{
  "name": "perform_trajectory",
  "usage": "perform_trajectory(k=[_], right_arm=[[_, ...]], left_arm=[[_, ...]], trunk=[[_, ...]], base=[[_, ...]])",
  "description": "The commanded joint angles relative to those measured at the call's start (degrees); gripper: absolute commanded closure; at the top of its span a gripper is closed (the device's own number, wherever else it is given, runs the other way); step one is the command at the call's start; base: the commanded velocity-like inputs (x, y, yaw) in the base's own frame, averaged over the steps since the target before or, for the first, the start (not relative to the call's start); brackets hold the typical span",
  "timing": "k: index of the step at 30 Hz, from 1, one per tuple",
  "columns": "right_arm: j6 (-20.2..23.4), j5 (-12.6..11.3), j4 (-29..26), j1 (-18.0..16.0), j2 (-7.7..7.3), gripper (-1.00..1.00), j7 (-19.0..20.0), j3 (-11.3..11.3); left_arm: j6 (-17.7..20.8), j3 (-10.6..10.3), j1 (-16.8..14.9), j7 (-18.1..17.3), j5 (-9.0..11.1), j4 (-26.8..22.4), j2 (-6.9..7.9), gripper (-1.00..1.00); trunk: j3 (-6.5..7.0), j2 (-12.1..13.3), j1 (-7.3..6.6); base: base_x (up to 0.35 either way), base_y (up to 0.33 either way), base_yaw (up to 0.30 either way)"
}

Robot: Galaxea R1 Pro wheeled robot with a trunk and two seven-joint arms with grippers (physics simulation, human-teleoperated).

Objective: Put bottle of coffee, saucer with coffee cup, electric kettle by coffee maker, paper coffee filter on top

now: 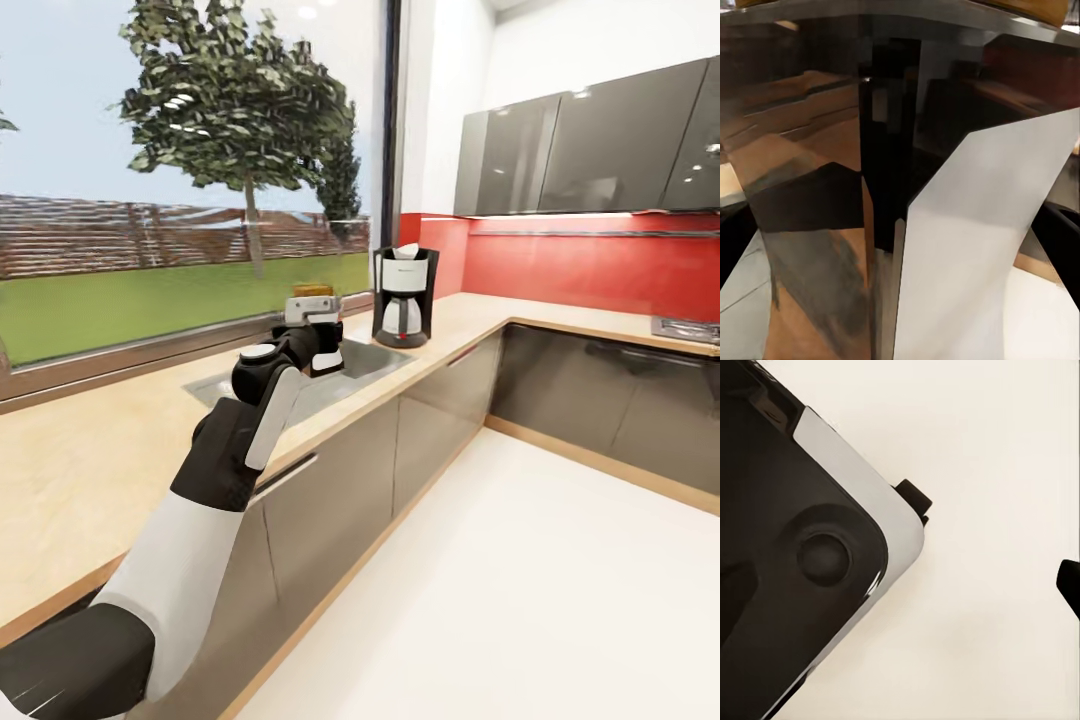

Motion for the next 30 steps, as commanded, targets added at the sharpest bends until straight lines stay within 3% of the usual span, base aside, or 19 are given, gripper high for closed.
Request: perform_trajectory(k=[1, 22, 30], right_arm=[[-0.4, 0.0, 0.2, -0.1, 0.0, -1.0, 0.0, 0.3], [-0.4, 0.0, 0.2, -0.1, 0.0, -1.0, 0.0, 0.3], [-0.4, 0.0, 0.2, -0.1, 0.0, -1.0, 0.0, 0.3]], left_arm=[[0.2, 0.0, -0.1, 0.5, 0.5, -0.1, 0.0, 1.0], [0.2, 0.0, 0.0, 0.5, 0.5, -0.1, 0.0, 1.0], [0.2, 0.0, 0.0, 0.5, 0.5, -0.1, 0.0, 1.0]], trunk=[[-0.06, 0.0, 0.03], [-0.06, 0.0, 0.03], [-0.06, 0.0, 0.03]], base=[[0.257, -0.204, -0.239], [0.259, -0.21, -0.271], [0.26, -0.211, -0.076]])
